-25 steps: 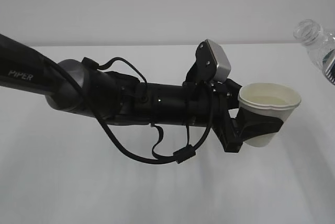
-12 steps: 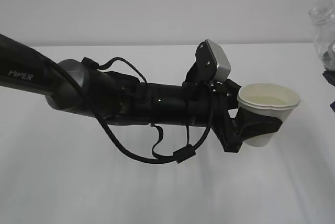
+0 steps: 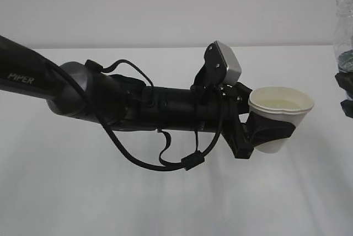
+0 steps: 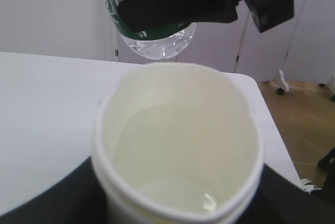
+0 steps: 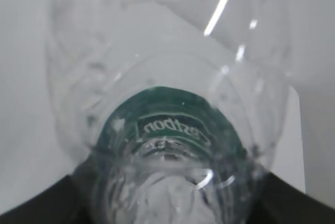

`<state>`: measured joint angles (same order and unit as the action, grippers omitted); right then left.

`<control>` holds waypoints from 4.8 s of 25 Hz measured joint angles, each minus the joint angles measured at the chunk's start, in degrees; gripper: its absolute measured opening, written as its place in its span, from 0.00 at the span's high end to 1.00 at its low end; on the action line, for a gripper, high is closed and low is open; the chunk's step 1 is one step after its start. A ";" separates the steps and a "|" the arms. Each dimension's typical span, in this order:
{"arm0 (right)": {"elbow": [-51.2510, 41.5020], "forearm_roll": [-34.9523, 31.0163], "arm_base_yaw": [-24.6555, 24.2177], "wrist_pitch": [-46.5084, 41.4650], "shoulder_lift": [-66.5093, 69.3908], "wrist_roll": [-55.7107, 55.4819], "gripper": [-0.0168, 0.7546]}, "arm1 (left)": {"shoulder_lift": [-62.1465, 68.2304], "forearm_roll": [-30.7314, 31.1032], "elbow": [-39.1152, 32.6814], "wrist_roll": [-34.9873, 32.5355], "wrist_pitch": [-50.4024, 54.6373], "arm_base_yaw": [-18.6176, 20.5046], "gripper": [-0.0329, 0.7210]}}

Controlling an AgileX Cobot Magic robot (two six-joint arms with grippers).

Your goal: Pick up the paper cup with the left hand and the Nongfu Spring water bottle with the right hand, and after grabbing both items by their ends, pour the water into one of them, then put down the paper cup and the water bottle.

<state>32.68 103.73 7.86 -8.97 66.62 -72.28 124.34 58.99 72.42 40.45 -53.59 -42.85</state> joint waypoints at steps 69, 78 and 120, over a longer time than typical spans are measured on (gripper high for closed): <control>0.00 0.20 0.00 1.48 0.00 -5.42 0.45 | 0.09 -29.22 -24.59 -27.90 -10.70 35.45 0.44; 0.00 0.20 0.00 1.48 0.00 -5.80 0.45 | 0.09 -35.03 -24.59 -29.68 -10.70 35.56 0.45; 0.00 0.20 0.00 1.52 0.00 -6.64 0.45 | 4.73 -40.74 -21.93 -30.42 -10.70 35.56 0.41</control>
<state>32.68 103.94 7.86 -7.45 66.62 -78.92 129.06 18.25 50.49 10.03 -64.29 -7.29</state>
